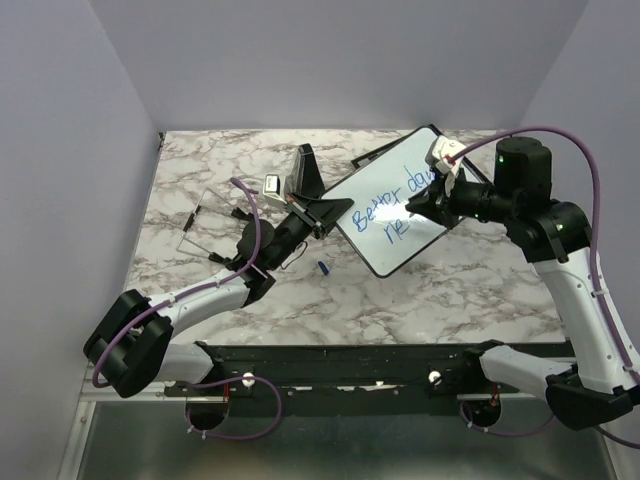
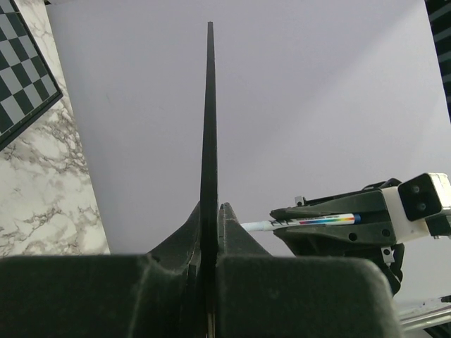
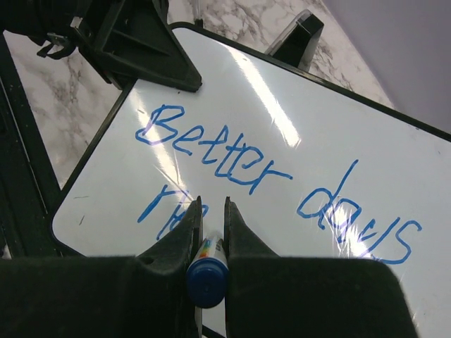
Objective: Write a sentence on the whiteboard
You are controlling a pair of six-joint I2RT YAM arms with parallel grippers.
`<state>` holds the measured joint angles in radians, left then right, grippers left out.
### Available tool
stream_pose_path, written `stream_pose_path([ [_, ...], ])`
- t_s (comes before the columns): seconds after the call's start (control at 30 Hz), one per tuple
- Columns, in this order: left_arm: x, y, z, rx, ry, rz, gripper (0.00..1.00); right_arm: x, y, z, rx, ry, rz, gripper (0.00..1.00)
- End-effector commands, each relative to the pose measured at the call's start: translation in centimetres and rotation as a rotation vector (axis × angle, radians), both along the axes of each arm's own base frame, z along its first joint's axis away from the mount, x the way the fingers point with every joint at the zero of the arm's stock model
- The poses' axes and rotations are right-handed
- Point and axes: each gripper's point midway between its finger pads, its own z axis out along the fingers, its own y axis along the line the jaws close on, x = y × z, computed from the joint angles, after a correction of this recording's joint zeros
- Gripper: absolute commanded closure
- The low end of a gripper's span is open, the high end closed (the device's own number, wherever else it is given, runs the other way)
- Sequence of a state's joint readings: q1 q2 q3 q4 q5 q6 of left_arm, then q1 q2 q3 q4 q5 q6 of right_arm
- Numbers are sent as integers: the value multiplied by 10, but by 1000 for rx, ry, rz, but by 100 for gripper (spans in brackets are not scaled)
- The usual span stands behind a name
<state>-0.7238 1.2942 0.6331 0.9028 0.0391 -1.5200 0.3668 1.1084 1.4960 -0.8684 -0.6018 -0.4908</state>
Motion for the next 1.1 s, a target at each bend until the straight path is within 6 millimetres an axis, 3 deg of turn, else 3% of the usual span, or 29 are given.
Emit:
stream_pose_path([
  [0.0, -21, 17, 70, -192, -145, -29, 100, -2, 8, 14, 47, 1, 38, 100],
  [0.43, -22, 17, 69, -198, -145, -33, 100, 6, 7, -14, 8, 66, 11, 99],
  [0.7, -22, 19, 68, -199, -144, -29, 100, 25, -5, -4, -12, 7, -94, 100],
  [1.07, -21, 20, 67, -202, -142, -25, 100, 30, 9, 3, 32, 24, -42, 99],
])
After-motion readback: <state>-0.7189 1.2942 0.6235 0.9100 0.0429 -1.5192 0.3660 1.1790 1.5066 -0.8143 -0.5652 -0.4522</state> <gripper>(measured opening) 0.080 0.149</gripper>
